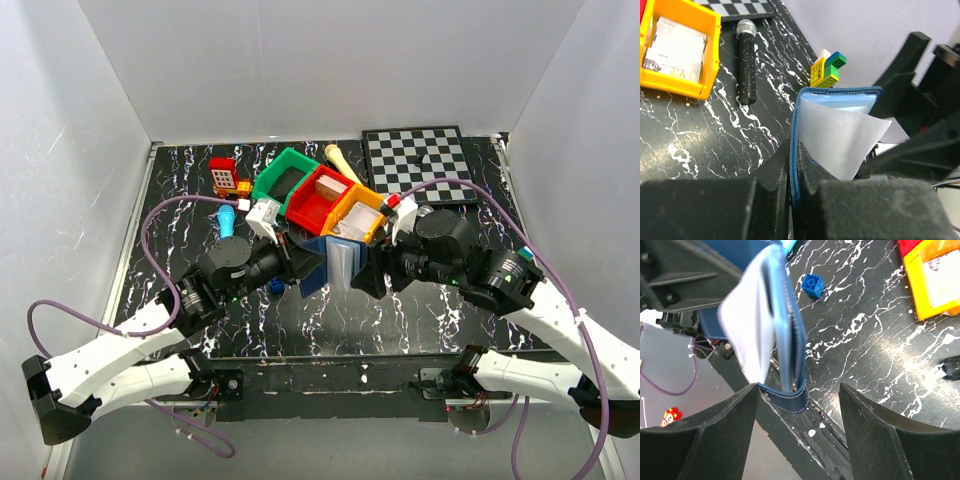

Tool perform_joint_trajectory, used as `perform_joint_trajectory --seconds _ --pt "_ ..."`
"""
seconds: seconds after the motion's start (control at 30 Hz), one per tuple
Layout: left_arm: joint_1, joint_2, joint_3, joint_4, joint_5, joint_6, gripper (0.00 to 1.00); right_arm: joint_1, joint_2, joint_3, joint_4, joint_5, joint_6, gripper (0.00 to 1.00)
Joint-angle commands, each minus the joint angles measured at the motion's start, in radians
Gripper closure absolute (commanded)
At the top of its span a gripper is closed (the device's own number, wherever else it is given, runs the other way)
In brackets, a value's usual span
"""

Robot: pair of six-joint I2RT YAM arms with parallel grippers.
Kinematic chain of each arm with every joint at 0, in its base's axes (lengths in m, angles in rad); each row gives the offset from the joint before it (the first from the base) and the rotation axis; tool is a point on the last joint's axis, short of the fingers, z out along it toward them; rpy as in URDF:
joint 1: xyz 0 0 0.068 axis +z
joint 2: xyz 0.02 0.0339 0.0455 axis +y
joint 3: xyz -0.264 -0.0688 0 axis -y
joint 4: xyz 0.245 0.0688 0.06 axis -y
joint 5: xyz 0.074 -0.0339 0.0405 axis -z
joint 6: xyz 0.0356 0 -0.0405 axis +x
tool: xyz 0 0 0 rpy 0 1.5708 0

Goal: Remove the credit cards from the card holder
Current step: Open the card holder at the center of the board.

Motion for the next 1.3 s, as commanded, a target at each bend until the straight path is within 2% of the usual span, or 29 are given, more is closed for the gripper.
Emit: perform_joint_trajectory --seconds 0.0,0.23,0.43,0.73,1.0,1.27 --pt "0.001 -0.063 0.055 0.038 0.052 0.087 1.00 -0.041 -0.009 0.047 0.063 0.031 0.012 0.26" --pt "0.001 -0.111 0.064 0.027 0.114 0.147 1.00 -0.086 -0.002 0.073 0.091 -0.038 0.032 0.30" --pt "0.001 -0.131 0.061 0.028 0.148 0.164 1.00 -0.107 0.008 0.090 0.097 -0.059 0.034 0.43" --pt "0.001 -0.163 0.070 0.005 0.160 0.207 1.00 -0.164 -0.009 0.151 0.025 0.004 0.009 0.39" --pt "0.001 -0.152 0.095 -0.012 0.190 0.233 1.00 -0.178 -0.041 0.166 0.120 -0.155 0.031 0.34" --pt "0.001 -0.146 0.105 -0.002 0.211 0.242 1.00 -0.178 0.025 0.179 0.047 -0.252 -0.017 0.36"
